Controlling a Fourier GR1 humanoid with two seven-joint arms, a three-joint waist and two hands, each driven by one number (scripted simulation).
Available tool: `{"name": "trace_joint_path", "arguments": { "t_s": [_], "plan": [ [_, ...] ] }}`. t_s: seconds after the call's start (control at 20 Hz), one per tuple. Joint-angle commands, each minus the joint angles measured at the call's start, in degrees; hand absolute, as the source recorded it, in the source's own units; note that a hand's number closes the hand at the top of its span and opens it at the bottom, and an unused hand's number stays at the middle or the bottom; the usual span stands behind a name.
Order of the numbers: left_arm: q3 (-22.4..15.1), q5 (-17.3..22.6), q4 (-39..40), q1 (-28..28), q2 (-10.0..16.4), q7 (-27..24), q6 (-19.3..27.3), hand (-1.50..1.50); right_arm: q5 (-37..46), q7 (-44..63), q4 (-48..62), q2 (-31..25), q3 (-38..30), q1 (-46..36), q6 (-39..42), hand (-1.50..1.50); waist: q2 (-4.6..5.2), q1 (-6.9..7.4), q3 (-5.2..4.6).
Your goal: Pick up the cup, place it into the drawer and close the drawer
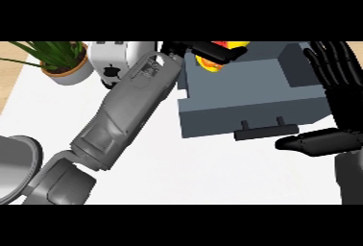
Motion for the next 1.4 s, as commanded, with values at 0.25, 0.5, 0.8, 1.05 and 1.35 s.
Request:
{"name": "trace_joint_path", "arguments": {
  "t_s": [0.25, 0.5, 0.8, 1.05, 1.35],
  "plan": [
    [-7.93, 1.88, 5.92, 0.64, 0.00, 1.24, -3.41, 1.50, 0.55, -1.30, 0.58, 2.45, 3.51, -1.38, 0.45, -1.50, 1.30, -4.43, 0.04],
    [-7.29, 6.88, 3.10, 2.62, 0.00, -2.23, -2.45, -1.50, -3.47, -1.00, 1.56, 1.49, 3.69, -3.57, 4.36, -1.50, 1.66, -5.92, 0.00],
    [-5.33, 14.09, -0.82, 4.14, 0.00, -7.70, -5.83, -1.50, -10.28, 2.04, 0.71, 2.00, 9.93, -5.80, 12.82, 1.50, 1.37, -5.86, -0.13],
    [-3.25, 19.06, -2.21, 3.46, 0.00, -12.59, -3.40, -1.50, -11.48, 4.92, 2.13, -3.35, 14.34, -3.34, 22.06, 1.50, 0.74, -3.87, -0.11],
    [-2.86, 20.98, -0.52, 4.00, 0.00, -15.26, -2.58, -1.50, -0.01, 8.64, -0.51, -9.74, 19.01, 0.39, 24.40, -1.50, -0.53, 0.77, -0.13]
  ]
}}
